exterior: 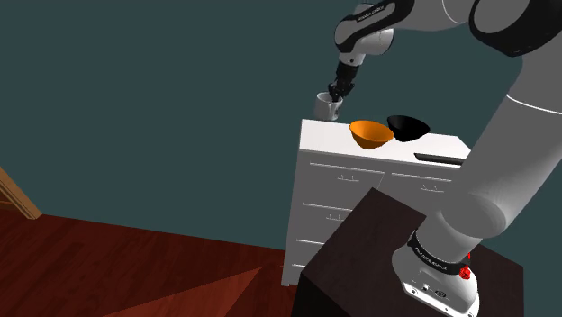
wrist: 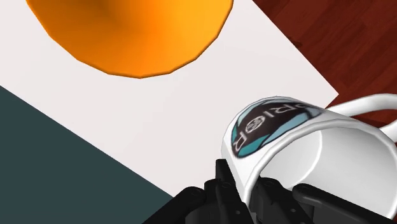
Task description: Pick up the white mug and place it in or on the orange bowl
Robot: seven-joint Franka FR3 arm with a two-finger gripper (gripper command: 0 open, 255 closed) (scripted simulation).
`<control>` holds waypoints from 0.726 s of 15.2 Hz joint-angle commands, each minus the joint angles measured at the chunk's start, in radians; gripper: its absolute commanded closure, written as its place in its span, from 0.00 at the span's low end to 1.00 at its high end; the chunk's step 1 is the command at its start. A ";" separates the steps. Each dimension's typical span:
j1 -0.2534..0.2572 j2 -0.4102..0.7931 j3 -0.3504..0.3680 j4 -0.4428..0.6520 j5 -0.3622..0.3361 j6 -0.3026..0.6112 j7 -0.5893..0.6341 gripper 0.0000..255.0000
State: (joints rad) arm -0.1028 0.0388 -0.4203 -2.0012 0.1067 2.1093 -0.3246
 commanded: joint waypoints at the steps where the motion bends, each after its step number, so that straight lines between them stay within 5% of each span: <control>1: 0.001 -0.005 0.001 0.022 -0.004 -0.027 0.007 1.00; 8: 0.002 -0.027 0.001 0.089 -0.018 -0.112 0.021 1.00; 11: -0.019 -0.110 -0.020 0.006 -0.053 -0.107 -0.009 1.00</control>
State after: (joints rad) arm -0.1112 -0.0477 -0.4295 -1.9715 0.0626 2.0007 -0.3154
